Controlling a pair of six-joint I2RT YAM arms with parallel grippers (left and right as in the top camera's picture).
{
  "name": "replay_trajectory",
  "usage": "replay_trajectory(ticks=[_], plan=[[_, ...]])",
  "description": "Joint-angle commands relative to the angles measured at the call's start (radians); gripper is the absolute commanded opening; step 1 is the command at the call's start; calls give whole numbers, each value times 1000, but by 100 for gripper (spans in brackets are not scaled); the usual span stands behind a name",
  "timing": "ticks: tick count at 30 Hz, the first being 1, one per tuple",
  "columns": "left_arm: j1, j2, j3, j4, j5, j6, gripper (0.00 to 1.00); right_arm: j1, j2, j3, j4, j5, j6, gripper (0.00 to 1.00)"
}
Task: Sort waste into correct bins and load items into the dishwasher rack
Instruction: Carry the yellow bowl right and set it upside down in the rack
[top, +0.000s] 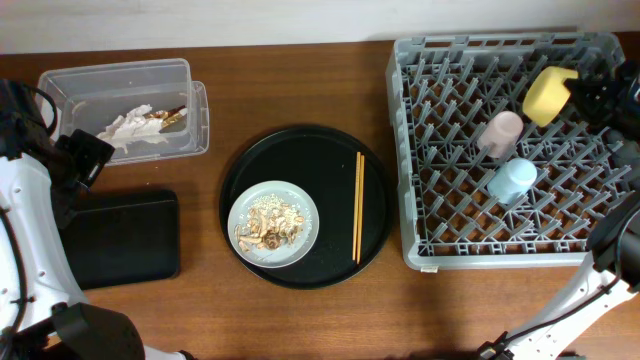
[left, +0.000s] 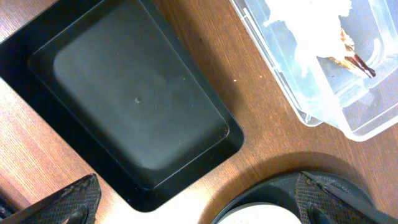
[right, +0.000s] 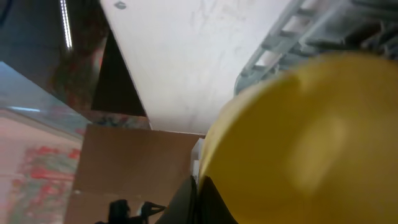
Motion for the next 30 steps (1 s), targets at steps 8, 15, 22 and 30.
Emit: replay_trajectory(ticks=[8, 15, 22, 30], plan=[[6, -17, 4, 1, -7, -10, 99, -61, -39, -8, -247, 346, -77, 14], [6, -17, 4, 1, -7, -10, 99, -131, -192, -2, -353, 540, -87, 37], [6, -17, 4, 1, -7, -10, 99, -145, -391, -2, -405, 763, -87, 52], [6, -17, 4, 1, -7, -10, 99, -94, -582, -2, -384, 821, -103, 70]])
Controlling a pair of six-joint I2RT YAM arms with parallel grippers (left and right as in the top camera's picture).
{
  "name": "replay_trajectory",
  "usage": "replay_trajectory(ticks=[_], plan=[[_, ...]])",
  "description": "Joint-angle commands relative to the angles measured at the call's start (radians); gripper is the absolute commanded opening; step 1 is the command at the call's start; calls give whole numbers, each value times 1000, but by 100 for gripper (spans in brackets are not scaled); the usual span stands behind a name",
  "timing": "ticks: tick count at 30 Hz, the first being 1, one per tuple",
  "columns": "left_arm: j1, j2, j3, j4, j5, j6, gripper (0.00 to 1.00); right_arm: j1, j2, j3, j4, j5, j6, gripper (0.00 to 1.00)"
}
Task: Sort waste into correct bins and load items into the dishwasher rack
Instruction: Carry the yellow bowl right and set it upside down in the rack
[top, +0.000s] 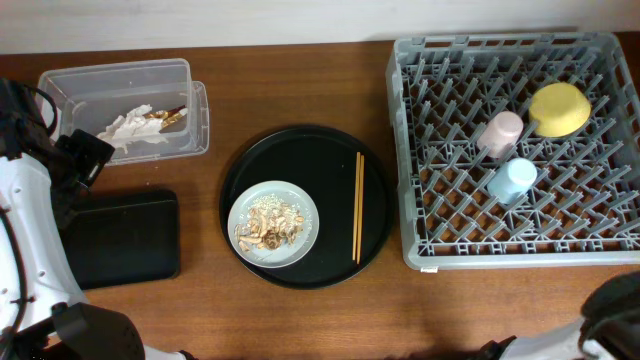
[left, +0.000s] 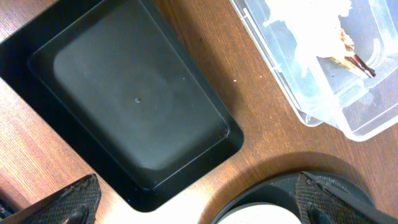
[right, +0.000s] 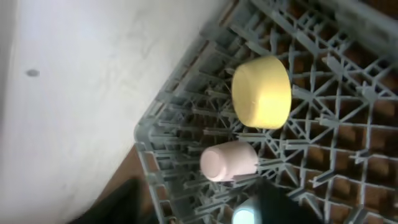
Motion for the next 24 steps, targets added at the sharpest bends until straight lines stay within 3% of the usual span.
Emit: replay_trajectory(ticks=[1, 3, 5, 6, 14, 24], plan=[[6, -17, 4, 1, -7, -10, 99, 64, -57, 0, 21, 109, -14, 70], [6, -17, 4, 1, -7, -10, 99, 114, -45, 0, 35, 216, -14, 56], [6, -17, 4, 1, -7, -10, 99, 195, -4, 0, 53, 387, -14, 11], [6, -17, 4, 1, -7, -10, 99, 232, 24, 0, 65, 446, -14, 4], [6, -17, 4, 1, -7, -10, 99, 448, 282, 0, 251, 838, -13, 4], [6, -17, 4, 1, -7, -10, 99, 467, 372, 0, 277, 1124, -14, 4]])
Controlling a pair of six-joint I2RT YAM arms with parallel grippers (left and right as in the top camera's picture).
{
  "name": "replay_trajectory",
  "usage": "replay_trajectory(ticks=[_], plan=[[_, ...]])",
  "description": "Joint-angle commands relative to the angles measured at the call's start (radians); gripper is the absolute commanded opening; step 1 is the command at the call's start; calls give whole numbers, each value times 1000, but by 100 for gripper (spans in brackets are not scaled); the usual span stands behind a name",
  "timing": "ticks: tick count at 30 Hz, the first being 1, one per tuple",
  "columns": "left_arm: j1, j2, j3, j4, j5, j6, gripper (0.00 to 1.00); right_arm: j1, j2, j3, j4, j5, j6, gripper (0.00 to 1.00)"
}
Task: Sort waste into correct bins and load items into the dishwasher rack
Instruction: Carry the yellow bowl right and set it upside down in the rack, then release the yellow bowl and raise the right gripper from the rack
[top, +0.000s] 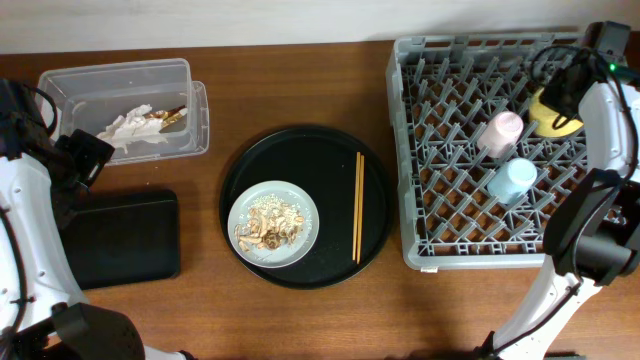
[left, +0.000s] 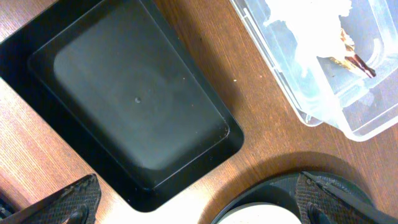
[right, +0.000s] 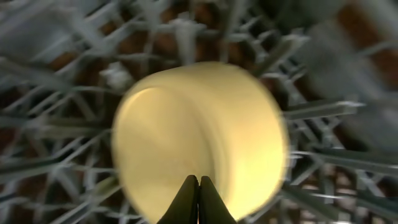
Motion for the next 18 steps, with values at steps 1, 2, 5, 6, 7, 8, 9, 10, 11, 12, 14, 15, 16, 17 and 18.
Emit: replay_trajectory(ticks=[1, 2, 5, 6, 7, 8, 9, 10, 11, 12, 14, 15, 16, 17, 18], plan=[[6, -17, 4, 1, -7, -10, 99, -8, 8, 3, 6, 159, 0, 4], [6, -17, 4, 1, -7, -10, 99, -8, 8, 3, 2, 167, 0, 4], [6, -17, 4, 1, -7, -10, 99, -8, 8, 3, 1, 172, 0, 4], [6, -17, 4, 1, -7, -10, 99, -8, 5, 3, -1, 190, 1, 4], [6, -17, 4, 1, -7, -10, 99, -8, 2, 3, -2, 217, 2, 4], [6, -17, 4, 1, -7, -10, 99, -8, -2, 3, -2, 235, 2, 4], [6, -17, 4, 1, -7, -10, 99, -8, -8, 3, -4, 252, 1, 4], [6, -17, 4, 1, -7, -10, 99, -8, -16, 3, -6, 255, 1, 4], [6, -17, 4, 1, -7, -10, 99, -8, -24, 3, -10, 255, 1, 4], [6, -17, 4, 1, -7, -10, 99, -8, -33, 3, -13, 255, 1, 4], [6, -17, 4, 1, -7, -10, 99, -4, -53, 3, -15, 254, 1, 5], [6, -17, 4, 1, -7, -10, 99, -3, -62, 3, -16, 254, 1, 5], [6, -17, 4, 1, -7, -10, 99, -2, -74, 3, -17, 255, 1, 5], [6, -17, 4, 1, -7, -10, 99, -2, -92, 3, -21, 254, 1, 6], [6, -17, 4, 1, -7, -10, 99, -2, -101, 3, -25, 254, 1, 6]])
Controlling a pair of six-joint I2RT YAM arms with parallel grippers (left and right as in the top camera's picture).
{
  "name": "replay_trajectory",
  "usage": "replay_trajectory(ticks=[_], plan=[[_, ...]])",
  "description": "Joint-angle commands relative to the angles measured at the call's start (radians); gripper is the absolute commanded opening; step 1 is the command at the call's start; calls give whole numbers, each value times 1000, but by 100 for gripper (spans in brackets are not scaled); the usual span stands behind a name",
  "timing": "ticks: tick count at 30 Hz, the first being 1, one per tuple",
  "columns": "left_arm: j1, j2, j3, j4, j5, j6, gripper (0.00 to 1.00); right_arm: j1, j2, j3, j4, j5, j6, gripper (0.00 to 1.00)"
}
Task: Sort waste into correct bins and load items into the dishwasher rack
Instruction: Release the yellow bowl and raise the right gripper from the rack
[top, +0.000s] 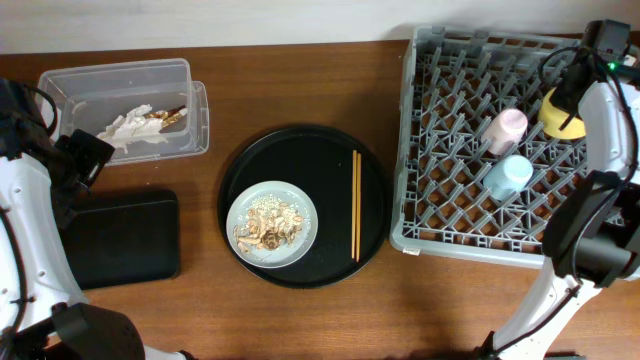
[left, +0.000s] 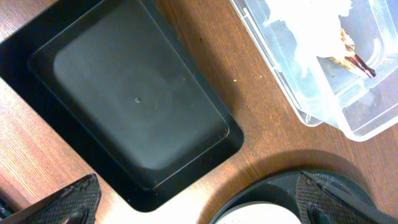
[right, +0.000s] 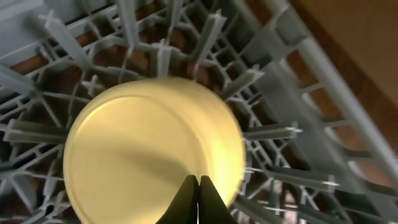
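Note:
A yellow bowl lies upside down at the back right of the grey dishwasher rack, which sits skewed on the table. My right gripper is shut, its fingertips pressed together against the bowl's bottom. A pink cup and a blue cup lie in the rack. On the round black tray rest a plate of food scraps and chopsticks. My left gripper hangs open and holds nothing, above the table between the black bin and the tray.
A clear plastic bin with crumpled paper and scraps stands at the back left. The black bin lies in front of it. The rack's left edge is close to the tray's right rim.
The rack has turned, its back left corner now further right and its front left corner closer to the tray. The yellow bowl sits slightly further right. My right gripper remains shut at the bowl.
My right gripper first held the yellow bowl over the rack's back right. Then the bowl lay upside down in the rack with the arm drawn away. Then the gripper was shut against the bowl again, and now the rack sits skewed. The left arm stayed still.

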Motion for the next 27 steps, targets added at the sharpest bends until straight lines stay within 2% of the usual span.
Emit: replay_trajectory(ticks=[1, 6, 10, 12, 20, 24, 27], plan=[[6, -17, 4, 1, -7, -10, 99, -8, -88, 3, -17, 51, 2, 6], [6, -17, 4, 1, -7, -10, 99, -9, -93, 2, -40, 0, 2, 7], [6, -17, 4, 1, -7, -10, 99, -10, -92, 2, -5, -251, 1, 4], [6, -17, 4, 1, -7, -10, 99, -10, -77, 2, 25, -305, 1, 4], [6, -17, 4, 1, -7, -10, 99, -12, 40, 2, 128, -292, 2, 4], [6, -17, 4, 1, -7, -10, 99, -12, 68, 2, 102, -260, 2, 4], [6, -17, 4, 1, -7, -10, 99, -12, 55, 3, 59, -143, 2, 4]])
